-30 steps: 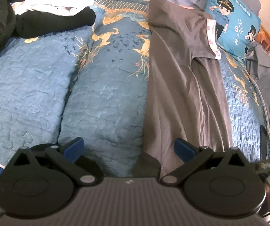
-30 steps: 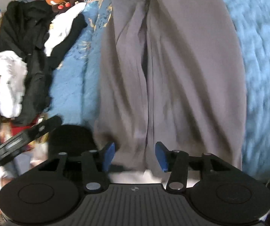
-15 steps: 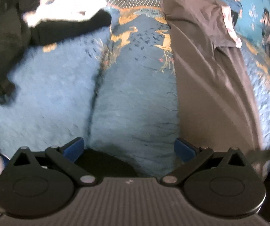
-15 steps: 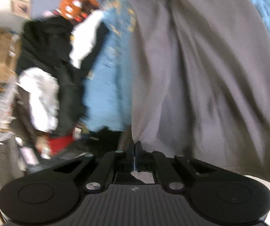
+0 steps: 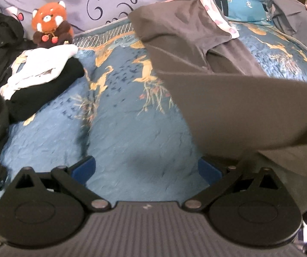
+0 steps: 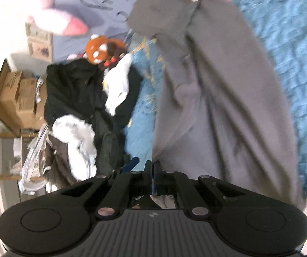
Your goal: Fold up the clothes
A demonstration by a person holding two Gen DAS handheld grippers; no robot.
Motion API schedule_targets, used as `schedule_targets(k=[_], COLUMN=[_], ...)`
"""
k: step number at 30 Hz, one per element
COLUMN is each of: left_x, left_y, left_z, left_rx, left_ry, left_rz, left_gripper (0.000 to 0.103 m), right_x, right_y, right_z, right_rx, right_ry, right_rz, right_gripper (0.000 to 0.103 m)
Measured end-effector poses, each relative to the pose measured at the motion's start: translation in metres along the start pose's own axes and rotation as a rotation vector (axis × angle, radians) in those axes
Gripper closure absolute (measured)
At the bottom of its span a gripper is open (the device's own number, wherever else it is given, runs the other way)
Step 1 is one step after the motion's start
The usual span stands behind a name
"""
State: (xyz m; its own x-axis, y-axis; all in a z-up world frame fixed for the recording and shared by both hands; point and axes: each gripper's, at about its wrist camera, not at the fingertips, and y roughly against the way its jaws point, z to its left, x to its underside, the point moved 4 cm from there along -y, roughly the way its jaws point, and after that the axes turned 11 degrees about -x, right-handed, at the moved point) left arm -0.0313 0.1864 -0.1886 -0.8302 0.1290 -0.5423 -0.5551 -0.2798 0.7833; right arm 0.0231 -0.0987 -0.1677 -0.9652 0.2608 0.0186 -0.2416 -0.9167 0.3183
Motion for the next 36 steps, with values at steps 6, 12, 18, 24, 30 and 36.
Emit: schedule_targets(k=[6,12,18,24,30,36], left_x=[-0.001,0.03,0.025,0.004,0.009,0.023], left_y=[-0.021,-0.003,0.019,0.027,0.032,0.036], left_z=[-0.04,-0.079,-0.047,0.014,0.044,0.052], left_rx=[0.083,0.307,0.303,0.09,0.05,0.049], left_ry=[-0.053,-0.152,-0.029,0.082,0.145,0.178], left_rz=[0.065,0.113,0.071,0.032,0.039,0.055], left_gripper=[0.0,0.001,0.0,0.0,0.0,0.0], right_x=[-0.012,-0.001,0.01,0.046,0.056,0.082], right_y=[0.027,0.031,0.033,-0.033,-0.118,-0.148], right_z=[-0.049,-0.087,-0.06,0.02,0.011,-0.008], right_rx=[0.174,0.268,0.304,0.442,0.536,0.599], right_ry=[-0.03,-0.068,0.181,0.921,1.17,1.305], right_rz=[-0.084,-0.071,-0.036,0.134,0.42,0.636], right_gripper=[0.1,0.098,0.082,0.055,0.057,0.103])
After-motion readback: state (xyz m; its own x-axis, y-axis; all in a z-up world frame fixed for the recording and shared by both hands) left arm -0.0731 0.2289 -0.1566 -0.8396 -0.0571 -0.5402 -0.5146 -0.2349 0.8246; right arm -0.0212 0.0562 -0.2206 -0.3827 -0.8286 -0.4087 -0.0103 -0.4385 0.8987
